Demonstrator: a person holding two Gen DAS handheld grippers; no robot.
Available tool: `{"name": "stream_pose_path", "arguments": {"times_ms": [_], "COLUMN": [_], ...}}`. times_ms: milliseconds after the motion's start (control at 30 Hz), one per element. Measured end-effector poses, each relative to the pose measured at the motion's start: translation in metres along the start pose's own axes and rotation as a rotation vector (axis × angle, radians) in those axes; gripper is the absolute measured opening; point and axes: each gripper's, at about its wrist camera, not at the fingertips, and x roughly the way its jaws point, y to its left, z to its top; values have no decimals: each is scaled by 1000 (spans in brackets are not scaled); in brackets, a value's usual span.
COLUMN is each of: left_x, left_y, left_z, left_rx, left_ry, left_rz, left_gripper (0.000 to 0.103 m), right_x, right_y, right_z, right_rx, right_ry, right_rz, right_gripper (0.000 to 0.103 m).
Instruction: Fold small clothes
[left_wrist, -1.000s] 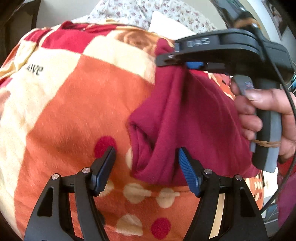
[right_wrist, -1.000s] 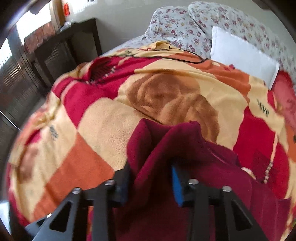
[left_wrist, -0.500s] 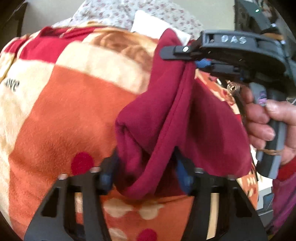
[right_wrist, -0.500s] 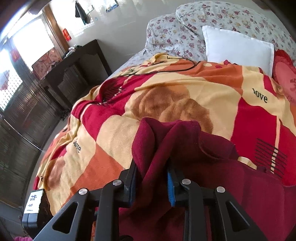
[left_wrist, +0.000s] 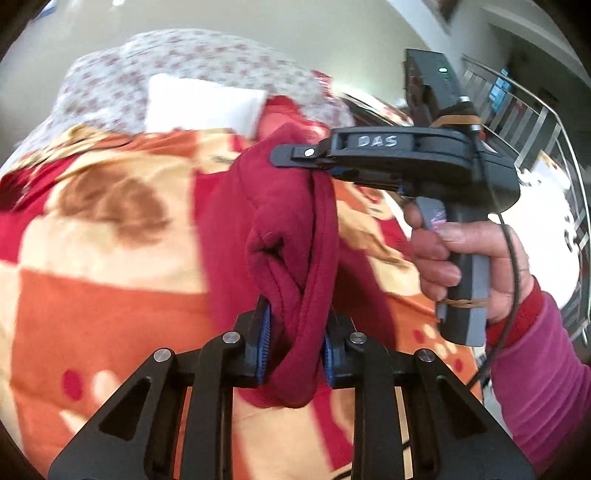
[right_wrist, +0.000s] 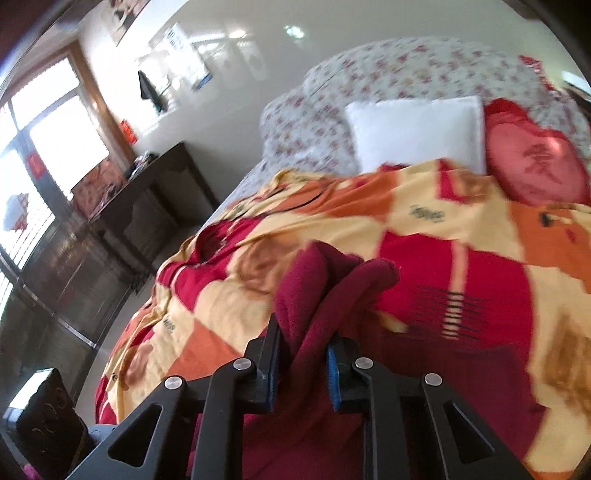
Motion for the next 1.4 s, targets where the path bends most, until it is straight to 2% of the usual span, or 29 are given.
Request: {"name": "stream_pose_path", "arguments": {"times_ms": [133, 233, 400, 500, 600, 667, 733, 767, 833, 900, 1000, 1067, 1100, 1133, 1267, 1400], "left_x": [35, 68, 119, 128, 113, 91, 64, 51, 36, 37, 53, 61, 66, 69, 85, 77], "left_y": [-44, -72, -101, -108, -109, -112, -111, -109, -104, -91, -65, -55, -51, -49, -35, -37], "left_z": [8, 2, -14, -17, -15, -17, -20, -23, -27, -29, -30, -34, -38, -42, -60, -62], "left_rx": [92, 127, 158, 181, 190, 195, 230, 263, 314, 336, 244, 198, 186, 178, 112, 103], "left_ry": [37, 88, 159, 170, 205, 217, 178, 148, 111, 97, 134, 149, 162, 172, 221, 217], "left_rz": [-32, -49, -17, 15, -31, -87, -105, -83, -1, 97, 138, 149, 155, 154, 164, 178], "left_gripper": [22, 22, 22, 25, 38, 47, 54, 57, 58, 58, 58, 58, 58, 58, 58, 58], "right_x": [-32, -41, -28, -17, -28, -48, -75, -84, -106, -111, -95, -78, -73, -71, -60, -74], "right_y": [-48, -81, -130, -150, -162, -160, -152, -148, -132, -113, -89, -79, -78, -82, -107, -112], "right_z": [-17, -34, -58, -67, -76, -80, -88, -91, -101, -107, -115, -124, -130, -140, -179, -184], "right_rx": [65, 110, 185, 231, 290, 298, 294, 292, 293, 273, 244, 199, 182, 197, 312, 366], "right_ry": [-23, -16, 30, 37, 18, -1, -29, -41, -82, -96, -42, 15, 31, 28, 40, 9], "right_rz": [-49, -88, -158, -174, -185, -208, -182, -164, -121, -65, -38, -117, -177, -207, -198, -161], "right_gripper": [15, 14, 14, 15, 29, 30, 31, 34, 63, 66, 65, 35, 24, 22, 18, 18]}}
